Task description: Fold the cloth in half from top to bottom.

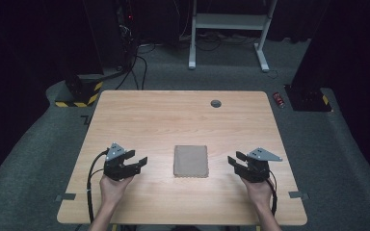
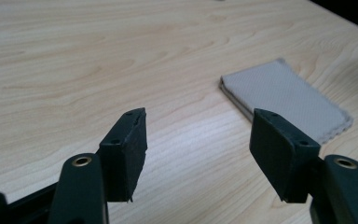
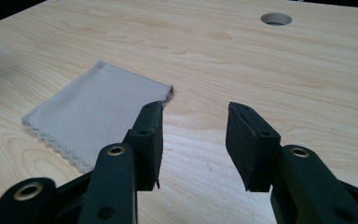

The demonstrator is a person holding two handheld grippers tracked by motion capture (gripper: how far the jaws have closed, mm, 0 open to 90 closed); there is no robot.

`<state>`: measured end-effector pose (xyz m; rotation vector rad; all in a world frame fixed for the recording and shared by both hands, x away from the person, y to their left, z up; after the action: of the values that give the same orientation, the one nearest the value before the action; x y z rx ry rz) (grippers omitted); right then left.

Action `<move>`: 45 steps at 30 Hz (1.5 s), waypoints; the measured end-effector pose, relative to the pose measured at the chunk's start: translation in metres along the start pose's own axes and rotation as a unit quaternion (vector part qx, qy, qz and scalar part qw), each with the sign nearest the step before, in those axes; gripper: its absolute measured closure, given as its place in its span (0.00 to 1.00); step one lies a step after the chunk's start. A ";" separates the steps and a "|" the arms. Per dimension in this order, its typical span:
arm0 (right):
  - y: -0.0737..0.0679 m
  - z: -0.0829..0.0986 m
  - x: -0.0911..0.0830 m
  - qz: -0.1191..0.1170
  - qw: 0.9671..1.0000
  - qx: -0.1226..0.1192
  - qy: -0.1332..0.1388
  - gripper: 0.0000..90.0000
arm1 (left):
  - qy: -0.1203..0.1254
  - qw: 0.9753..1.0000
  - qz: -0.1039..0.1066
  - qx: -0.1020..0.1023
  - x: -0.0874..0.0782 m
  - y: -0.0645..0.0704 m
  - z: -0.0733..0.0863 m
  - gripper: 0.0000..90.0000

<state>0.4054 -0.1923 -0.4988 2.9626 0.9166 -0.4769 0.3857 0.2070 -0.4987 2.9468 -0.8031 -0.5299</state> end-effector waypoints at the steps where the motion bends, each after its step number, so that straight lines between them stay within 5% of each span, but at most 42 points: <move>1: 0.001 0.002 -0.001 0.002 1.000 0.001 0.000 0.62 | -0.001 1.000 0.001 0.001 0.000 0.000 0.001 0.41; 25: 0.015 0.035 -0.008 0.037 0.998 -0.007 -0.053 0.62 | -0.037 0.998 -0.047 -0.014 -0.005 -0.018 0.051 0.40; 45: 0.024 0.058 -0.002 0.069 0.992 -0.035 -0.100 0.57 | -0.068 0.994 -0.083 0.029 0.006 -0.026 0.060 0.38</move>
<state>0.4003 -0.2192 -0.5558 2.8249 0.6906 -0.7053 0.3826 0.2291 -0.5605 3.0776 -0.5946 -0.7354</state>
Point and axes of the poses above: each handheld gripper's, and its own axes: x roughly forward along the jaws, z roughly out of its underside, y roughly to its right, the point moved 5 cm from there along x, roughly forward along the jaws, and after that the axes turned 14 degrees about y, right-handed, at the moved point
